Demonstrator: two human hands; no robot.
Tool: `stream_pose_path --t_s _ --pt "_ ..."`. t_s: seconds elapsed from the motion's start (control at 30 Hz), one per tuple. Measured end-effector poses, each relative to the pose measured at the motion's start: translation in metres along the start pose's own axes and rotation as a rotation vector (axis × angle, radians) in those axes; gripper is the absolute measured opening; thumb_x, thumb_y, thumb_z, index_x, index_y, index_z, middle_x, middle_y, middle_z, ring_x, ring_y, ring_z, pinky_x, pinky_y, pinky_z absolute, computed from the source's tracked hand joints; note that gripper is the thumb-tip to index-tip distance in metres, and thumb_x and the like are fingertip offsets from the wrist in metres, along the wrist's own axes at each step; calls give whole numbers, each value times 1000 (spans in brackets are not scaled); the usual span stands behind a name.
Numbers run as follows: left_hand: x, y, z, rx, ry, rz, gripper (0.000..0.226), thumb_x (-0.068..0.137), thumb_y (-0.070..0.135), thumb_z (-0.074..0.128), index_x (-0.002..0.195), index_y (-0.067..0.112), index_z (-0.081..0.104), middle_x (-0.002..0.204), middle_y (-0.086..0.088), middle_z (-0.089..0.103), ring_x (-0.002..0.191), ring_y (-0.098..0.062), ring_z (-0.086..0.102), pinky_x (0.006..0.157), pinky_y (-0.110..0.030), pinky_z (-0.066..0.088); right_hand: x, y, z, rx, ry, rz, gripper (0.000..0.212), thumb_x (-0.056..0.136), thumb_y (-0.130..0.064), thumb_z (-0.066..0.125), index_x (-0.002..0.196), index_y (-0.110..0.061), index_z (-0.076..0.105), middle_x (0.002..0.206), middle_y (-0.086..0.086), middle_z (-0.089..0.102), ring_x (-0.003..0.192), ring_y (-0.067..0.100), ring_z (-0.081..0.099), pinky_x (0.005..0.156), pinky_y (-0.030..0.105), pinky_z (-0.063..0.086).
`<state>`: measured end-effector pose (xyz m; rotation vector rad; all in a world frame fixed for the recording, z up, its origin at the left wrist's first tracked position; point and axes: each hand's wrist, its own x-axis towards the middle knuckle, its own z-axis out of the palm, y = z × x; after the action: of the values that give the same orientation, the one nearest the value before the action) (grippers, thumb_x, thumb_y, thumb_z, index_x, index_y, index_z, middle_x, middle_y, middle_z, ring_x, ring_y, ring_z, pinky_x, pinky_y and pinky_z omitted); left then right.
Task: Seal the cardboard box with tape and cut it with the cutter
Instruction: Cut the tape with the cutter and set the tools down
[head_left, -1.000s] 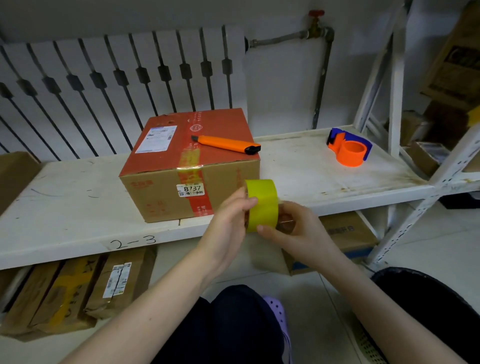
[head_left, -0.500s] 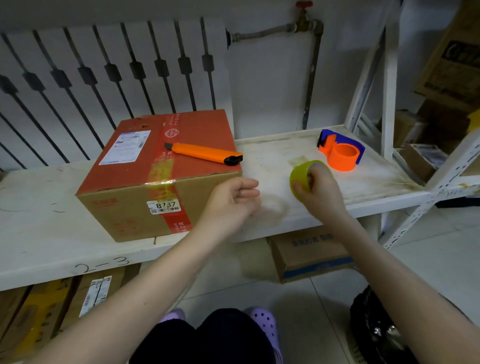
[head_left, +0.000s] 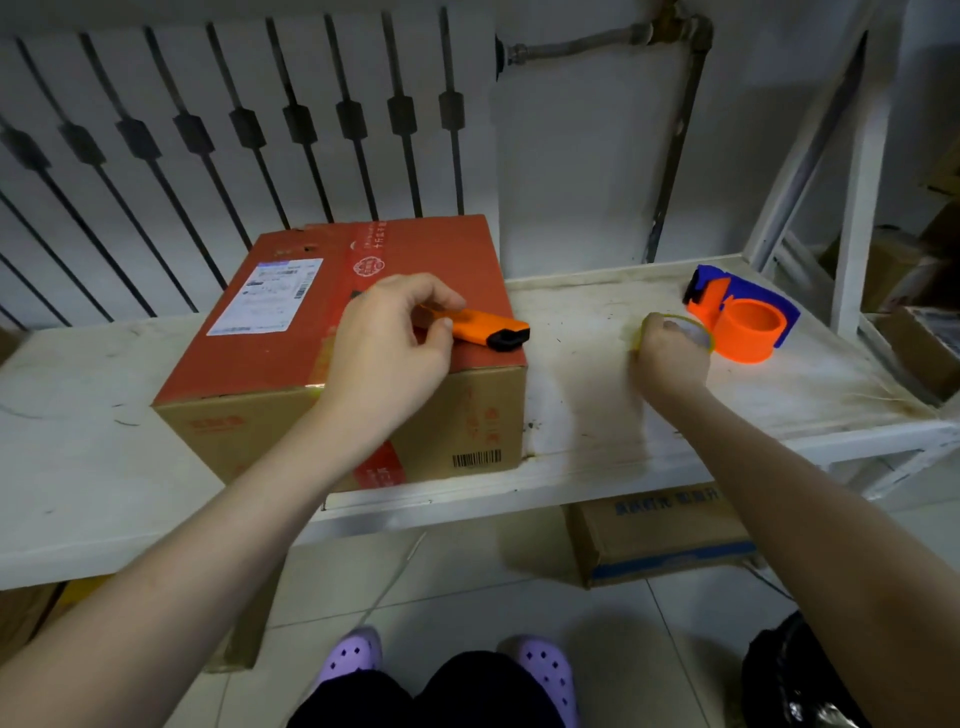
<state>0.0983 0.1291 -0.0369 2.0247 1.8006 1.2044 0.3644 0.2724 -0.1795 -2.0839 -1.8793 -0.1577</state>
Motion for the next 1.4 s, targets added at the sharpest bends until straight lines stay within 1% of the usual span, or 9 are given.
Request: stream_pose_path --t_s 0.13,0.3,0.53,0.67,0.73,0.9,1.0,1.17,1.4 --pt "1 -12 0 12 32 -7 18 83 9 59 91 22 69 98 6 66 91 -14 59 78 -28 45 -14 7 -2 -52 -33 -21 32 82 5 49 114 3 46 106 27 57 91 43 57 64 41 39" --pt "-9 -25 -11 53 35 25 18 83 8 58 91 19 69 95 4 62 91 -17 57 81 -34 46 -10 -6 -26 145 -90 -63 34 88 0 49 122 -1 53 124 23 53 109 41 52 86 44 46" --pt "-18 -45 -30 189 36 -19 18 83 13 58 96 21 67 104 0 64 103 -23 56 88 -37 45 -48 -98 -100 813 320 -232 22 95 -13 40 101 -12 62 102 3 64 97 20 58 85 43 48" --pt "-23 -52 -41 332 -4 -100 19 85 21 57 101 23 66 109 -2 63 105 -26 56 90 -44 46 -72 -148 -130 462 31 -451 36 98 -42 38 112 -15 58 107 3 62 96 21 58 77 34 46" --pt "-27 -55 -45 387 -28 -135 20 87 25 56 105 24 65 109 -2 61 106 -25 55 91 -44 44 -76 -165 -131 201 15 -518 46 93 -55 39 109 -16 59 101 3 60 88 21 58 69 33 46" --pt "-34 -61 -47 421 -51 -125 25 90 31 53 111 27 65 111 1 63 109 -23 55 92 -43 40 -78 -183 -132 -4 9 -480 37 97 -40 44 104 -6 58 103 11 59 92 29 57 64 34 39" --pt "-38 -62 -47 429 -34 -100 25 91 31 51 112 28 65 110 3 63 108 -21 54 91 -41 39 -84 -183 -140 254 -1 -347 38 102 -33 32 93 -5 56 90 14 65 73 29 58 60 34 41" --pt "-41 -65 -48 446 -33 -69 26 93 30 49 114 28 65 110 2 64 107 -22 55 93 -42 38 -109 -177 -163 1212 -370 -8 41 102 -37 30 83 -14 58 66 2 61 47 11 58 47 23 50" --pt "-47 -64 -51 537 -101 -49 31 95 29 47 124 30 59 132 2 59 122 -22 52 101 -44 33 -141 -168 -175 1638 -603 150 28 101 -27 40 92 -9 60 67 2 56 45 9 49 42 19 43"
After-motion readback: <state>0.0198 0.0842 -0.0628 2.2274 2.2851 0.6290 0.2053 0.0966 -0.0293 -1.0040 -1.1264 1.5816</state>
